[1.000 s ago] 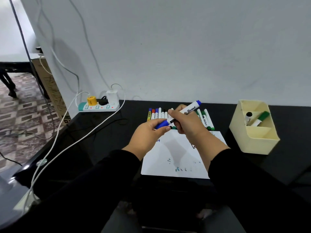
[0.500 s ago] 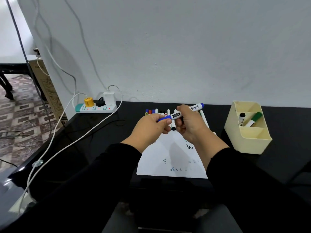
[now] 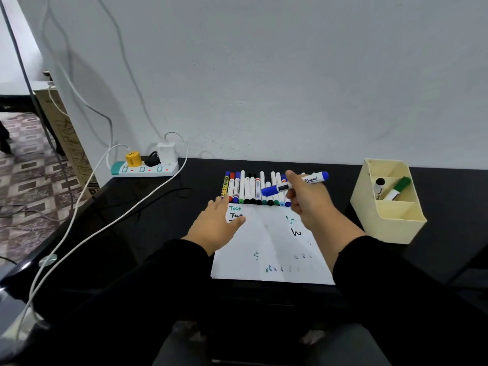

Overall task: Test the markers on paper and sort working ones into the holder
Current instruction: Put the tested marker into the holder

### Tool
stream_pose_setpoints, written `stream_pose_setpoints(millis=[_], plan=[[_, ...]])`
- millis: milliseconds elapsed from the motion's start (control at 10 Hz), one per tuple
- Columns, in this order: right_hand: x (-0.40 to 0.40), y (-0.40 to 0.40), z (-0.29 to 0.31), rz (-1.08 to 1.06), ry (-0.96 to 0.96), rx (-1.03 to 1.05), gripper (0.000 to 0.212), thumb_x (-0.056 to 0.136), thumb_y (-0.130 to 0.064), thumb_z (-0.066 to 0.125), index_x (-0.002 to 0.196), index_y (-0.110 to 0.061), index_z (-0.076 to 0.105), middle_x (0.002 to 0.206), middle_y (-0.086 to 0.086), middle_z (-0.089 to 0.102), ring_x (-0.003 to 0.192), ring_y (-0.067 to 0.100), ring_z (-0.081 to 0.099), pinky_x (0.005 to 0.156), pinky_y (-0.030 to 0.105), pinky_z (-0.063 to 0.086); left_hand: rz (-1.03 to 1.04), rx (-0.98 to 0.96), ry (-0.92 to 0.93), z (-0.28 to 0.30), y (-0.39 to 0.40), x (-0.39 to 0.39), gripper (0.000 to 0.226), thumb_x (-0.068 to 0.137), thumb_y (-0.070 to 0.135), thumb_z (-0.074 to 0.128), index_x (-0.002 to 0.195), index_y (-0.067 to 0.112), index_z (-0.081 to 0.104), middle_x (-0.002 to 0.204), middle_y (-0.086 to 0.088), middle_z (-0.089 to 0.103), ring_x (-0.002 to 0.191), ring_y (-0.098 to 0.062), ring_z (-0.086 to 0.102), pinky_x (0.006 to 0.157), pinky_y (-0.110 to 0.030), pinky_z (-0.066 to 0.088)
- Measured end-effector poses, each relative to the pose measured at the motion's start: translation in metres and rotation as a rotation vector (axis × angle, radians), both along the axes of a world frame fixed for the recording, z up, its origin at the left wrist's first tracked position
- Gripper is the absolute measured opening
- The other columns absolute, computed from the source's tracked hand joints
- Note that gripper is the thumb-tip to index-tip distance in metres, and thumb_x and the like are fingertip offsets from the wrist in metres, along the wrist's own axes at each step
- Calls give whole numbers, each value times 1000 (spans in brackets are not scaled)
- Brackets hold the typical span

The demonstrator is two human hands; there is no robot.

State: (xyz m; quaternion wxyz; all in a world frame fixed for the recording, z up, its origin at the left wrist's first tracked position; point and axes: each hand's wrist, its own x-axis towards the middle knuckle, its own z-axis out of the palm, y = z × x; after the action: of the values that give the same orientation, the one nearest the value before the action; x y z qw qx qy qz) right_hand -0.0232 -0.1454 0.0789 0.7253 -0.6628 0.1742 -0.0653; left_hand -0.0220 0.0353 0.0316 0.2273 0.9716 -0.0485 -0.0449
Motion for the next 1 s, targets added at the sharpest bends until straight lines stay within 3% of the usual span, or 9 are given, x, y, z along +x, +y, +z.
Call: stream_pose_setpoints(millis=[100,200,300,400,500,700,900,1000], plan=[[8,-21,1,-59,-103,-339,24,86,-13,58,65,-17,48,60,1,43,53,13,36,46,18,31,63,175,52,-33,10,6,73,96,52,31,150,15,-3,158,-6,-5,145,-24,-4,116,-41,6],[11,-38,-3,-203,-203,-564,11,87,-7,49,85,-18,51,84,2,49,62,12,45,51,17,38,81,233,58,-55,11,1,70,97,52,24,150,14,-1,158,-8,-4,145,-24,-3,116,-41,4],[10,-55,-14,-404,-239,-683,29,91,-11,51,119,-5,47,114,8,48,95,21,52,76,27,43,65,294,6,-64,11,-1,67,97,52,19,150,14,2,158,-7,0,145,-23,-1,116,-40,3],[9,-68,-26,-556,-242,-730,34,93,-14,52,122,3,44,123,20,47,112,31,46,94,33,39,56,298,-10,-65,13,-1,67,97,53,19,150,15,5,158,-6,1,145,-22,1,116,-40,4],[10,-79,-30,-624,-199,-722,36,94,-16,50,123,4,41,124,23,46,113,36,46,99,40,37,50,304,-20,-65,13,-1,66,97,53,18,150,17,7,158,-6,1,145,-22,1,117,-40,4],[15,-92,-21,-649,-118,-764,36,94,-10,48,125,3,37,132,21,40,118,34,42,96,32,30,51,322,-5,-65,12,-1,65,96,54,18,150,19,7,158,-5,0,145,-21,1,117,-40,3],[22,-110,-12,-641,52,-782,37,99,-21,43,128,1,38,136,21,40,123,34,42,102,36,31,49,314,-12,-65,13,-1,65,96,54,18,150,19,7,158,-5,0,145,-21,1,117,-39,3],[29,-125,-11,-588,141,-895,40,98,-27,45,128,1,43,135,22,42,121,34,44,101,38,33,49,320,-1,-66,13,-1,65,96,54,18,150,19,7,158,-5,0,145,-21,1,117,-39,3]])
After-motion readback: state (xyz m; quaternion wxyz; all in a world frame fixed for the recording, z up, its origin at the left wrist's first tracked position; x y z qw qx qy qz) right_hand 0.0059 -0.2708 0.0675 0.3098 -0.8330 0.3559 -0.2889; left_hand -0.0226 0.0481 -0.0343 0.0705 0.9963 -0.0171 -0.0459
